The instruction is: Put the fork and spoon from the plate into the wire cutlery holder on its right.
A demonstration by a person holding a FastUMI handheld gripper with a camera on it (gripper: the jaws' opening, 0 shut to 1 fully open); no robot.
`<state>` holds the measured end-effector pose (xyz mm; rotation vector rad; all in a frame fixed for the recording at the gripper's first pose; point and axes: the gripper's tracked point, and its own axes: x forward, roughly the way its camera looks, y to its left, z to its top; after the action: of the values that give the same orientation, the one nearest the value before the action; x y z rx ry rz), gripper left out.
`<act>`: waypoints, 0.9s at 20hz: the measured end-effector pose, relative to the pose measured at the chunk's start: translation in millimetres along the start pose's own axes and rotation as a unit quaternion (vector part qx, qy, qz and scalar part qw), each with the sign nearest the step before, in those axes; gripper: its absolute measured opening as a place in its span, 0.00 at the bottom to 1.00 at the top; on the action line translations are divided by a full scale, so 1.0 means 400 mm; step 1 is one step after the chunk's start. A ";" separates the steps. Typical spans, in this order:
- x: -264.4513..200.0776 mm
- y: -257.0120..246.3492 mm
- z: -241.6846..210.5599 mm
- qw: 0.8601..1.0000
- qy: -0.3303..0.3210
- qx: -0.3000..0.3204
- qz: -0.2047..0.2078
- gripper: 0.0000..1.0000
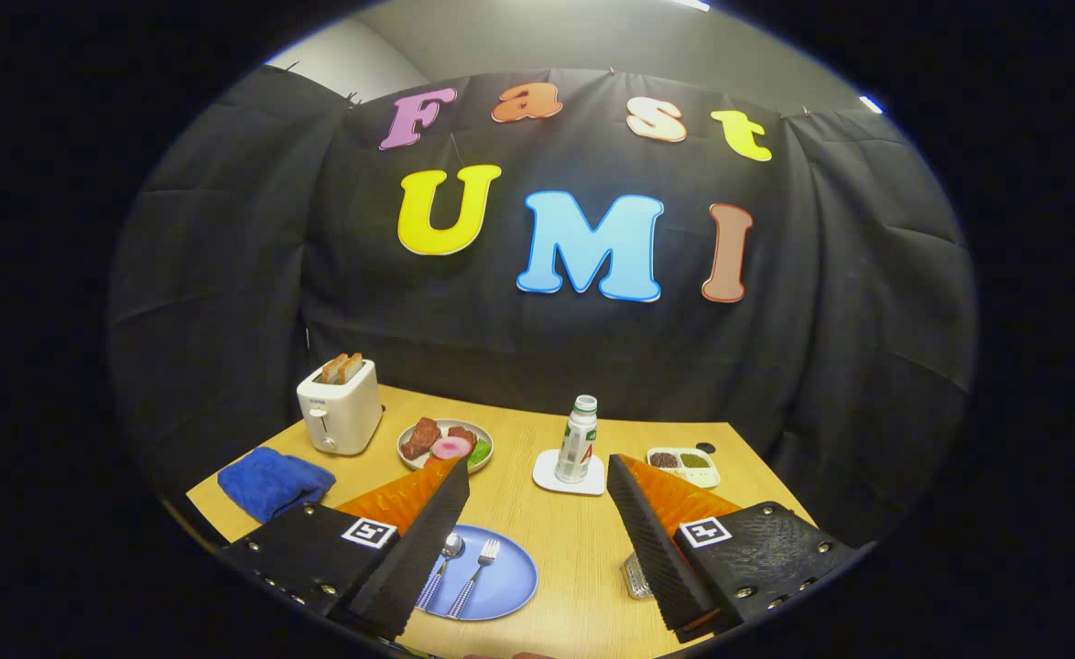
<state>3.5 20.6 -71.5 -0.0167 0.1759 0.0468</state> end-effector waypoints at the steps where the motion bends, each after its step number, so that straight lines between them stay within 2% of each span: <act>1: 0.001 0.004 -0.010 1.000 0.005 0.002 0.003 0.96; 7: 0.021 0.044 -0.082 0.998 0.051 0.003 0.024 0.96; 11: 0.045 0.059 -0.158 0.994 0.104 0.009 0.025 0.96; 18: 0.078 0.101 -0.325 0.974 0.225 0.020 0.035 0.97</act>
<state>9.6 59.7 -205.3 0.0202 0.6315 0.1098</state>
